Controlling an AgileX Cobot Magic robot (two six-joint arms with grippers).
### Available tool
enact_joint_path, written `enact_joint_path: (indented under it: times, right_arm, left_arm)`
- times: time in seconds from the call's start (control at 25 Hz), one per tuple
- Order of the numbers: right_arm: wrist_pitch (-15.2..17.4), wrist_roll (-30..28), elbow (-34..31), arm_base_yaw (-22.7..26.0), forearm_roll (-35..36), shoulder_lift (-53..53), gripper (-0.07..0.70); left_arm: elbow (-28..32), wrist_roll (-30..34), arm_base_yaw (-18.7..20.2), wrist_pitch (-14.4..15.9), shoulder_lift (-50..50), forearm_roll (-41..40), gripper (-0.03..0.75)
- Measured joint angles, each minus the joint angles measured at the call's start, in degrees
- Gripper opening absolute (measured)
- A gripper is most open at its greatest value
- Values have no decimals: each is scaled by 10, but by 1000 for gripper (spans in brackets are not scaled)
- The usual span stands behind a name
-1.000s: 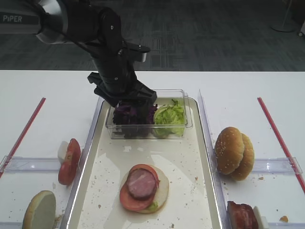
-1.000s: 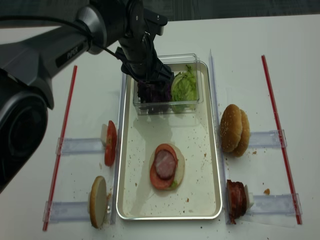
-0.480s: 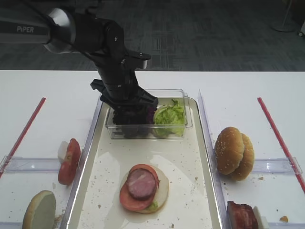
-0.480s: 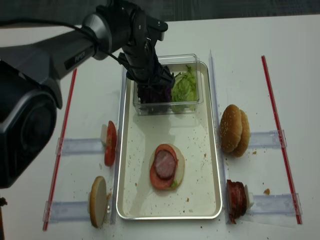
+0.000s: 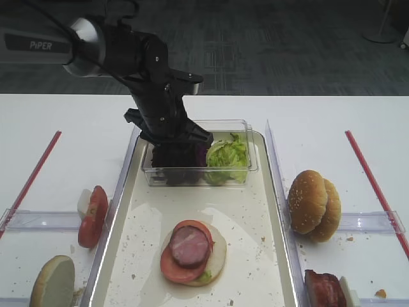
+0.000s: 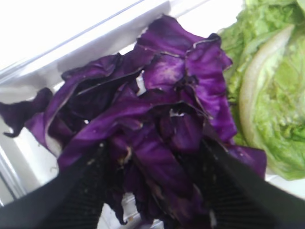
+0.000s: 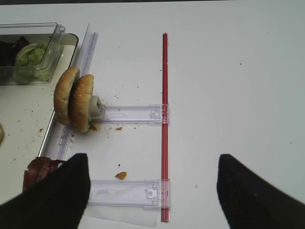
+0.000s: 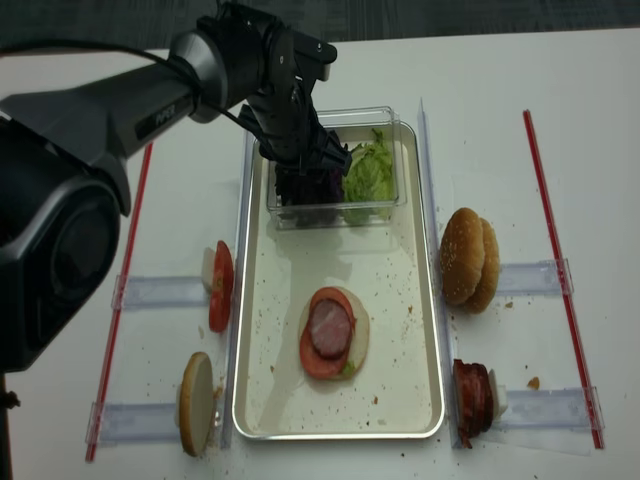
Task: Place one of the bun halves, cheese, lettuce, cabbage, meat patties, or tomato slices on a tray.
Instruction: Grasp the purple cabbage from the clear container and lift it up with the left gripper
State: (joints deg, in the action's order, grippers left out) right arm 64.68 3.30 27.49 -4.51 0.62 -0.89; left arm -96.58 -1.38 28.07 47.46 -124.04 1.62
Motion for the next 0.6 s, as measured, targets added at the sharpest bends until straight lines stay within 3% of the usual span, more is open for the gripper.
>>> enact_joint_path:
  times: [0.28,0.6]
  right_arm:
    - [0,0,0,0,0,0,571]
    - [0,0,0,0,0,0,571]
  left_arm:
    - [0,0,0,-3,-11,0,317]
    - [-1,0,0,-6,-11,1,81]
